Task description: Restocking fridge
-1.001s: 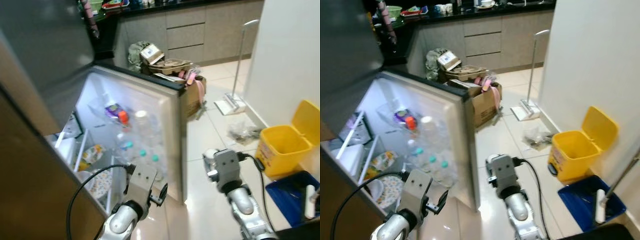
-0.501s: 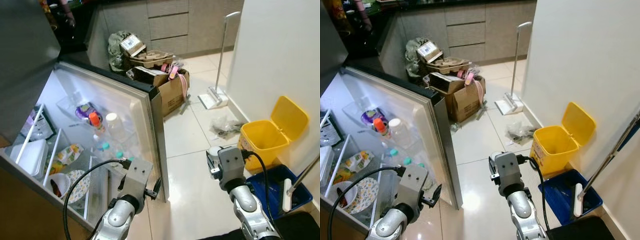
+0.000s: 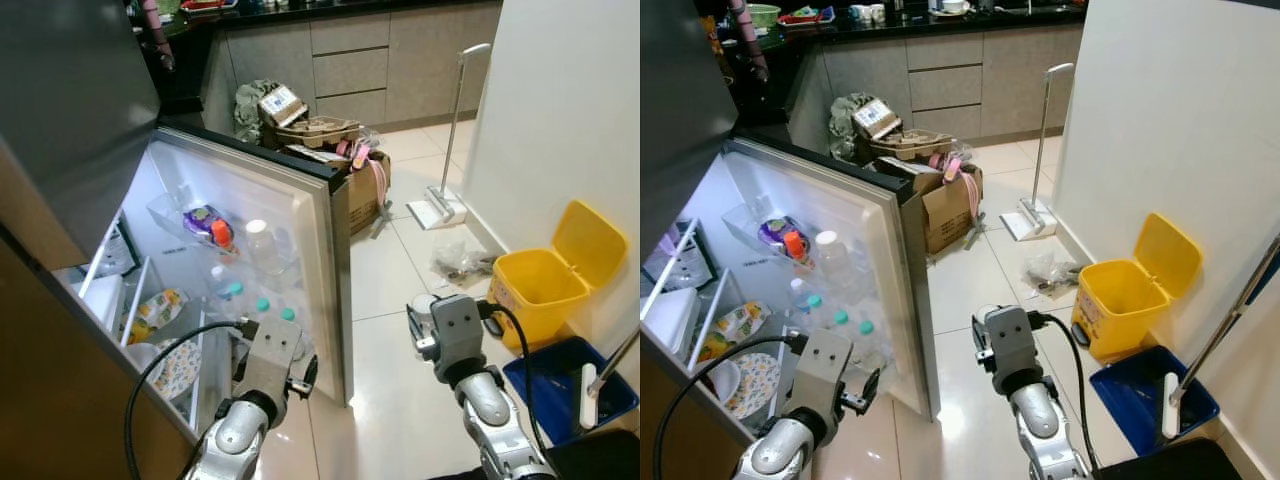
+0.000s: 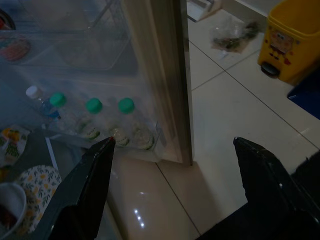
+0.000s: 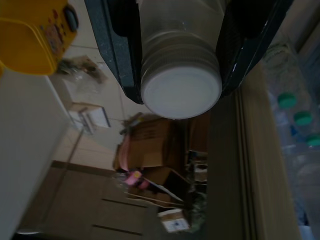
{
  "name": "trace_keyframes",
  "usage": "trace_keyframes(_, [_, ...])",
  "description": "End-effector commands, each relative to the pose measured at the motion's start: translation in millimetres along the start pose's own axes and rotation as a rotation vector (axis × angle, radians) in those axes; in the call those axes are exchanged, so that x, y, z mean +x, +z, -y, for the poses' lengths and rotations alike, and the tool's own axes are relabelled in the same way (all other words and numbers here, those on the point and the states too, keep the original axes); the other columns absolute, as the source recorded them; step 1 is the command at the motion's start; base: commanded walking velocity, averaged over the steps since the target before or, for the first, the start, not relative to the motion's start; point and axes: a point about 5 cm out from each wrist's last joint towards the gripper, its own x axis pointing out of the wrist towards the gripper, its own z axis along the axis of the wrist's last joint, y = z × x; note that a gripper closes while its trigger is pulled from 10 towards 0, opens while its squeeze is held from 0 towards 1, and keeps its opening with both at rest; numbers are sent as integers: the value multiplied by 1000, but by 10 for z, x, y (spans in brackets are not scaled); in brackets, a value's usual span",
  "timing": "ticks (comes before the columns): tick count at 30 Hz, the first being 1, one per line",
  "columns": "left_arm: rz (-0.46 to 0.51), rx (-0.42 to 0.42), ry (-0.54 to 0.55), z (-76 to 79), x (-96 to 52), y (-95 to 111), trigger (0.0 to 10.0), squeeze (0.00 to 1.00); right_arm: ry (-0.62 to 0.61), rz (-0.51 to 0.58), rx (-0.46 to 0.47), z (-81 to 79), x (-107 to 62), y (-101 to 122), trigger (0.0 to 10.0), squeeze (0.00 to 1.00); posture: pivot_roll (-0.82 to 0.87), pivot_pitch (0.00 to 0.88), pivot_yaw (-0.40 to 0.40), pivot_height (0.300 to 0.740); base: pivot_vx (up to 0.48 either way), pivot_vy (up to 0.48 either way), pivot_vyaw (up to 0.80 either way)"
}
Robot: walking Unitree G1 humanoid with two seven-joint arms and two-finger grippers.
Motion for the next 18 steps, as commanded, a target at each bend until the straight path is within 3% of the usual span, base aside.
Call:
trace_keyframes(1, [-20,2,12,-15,0,-50,10000,0,5,16,11,-35,17,38,10000,0,-78,42,24,740,0,270,0])
trace_keyframes(18, [2,21,0,8,-9,-27,10000,0,6,8,8,-40,5,18,10000,0,-78,46,23,740,0,29,0])
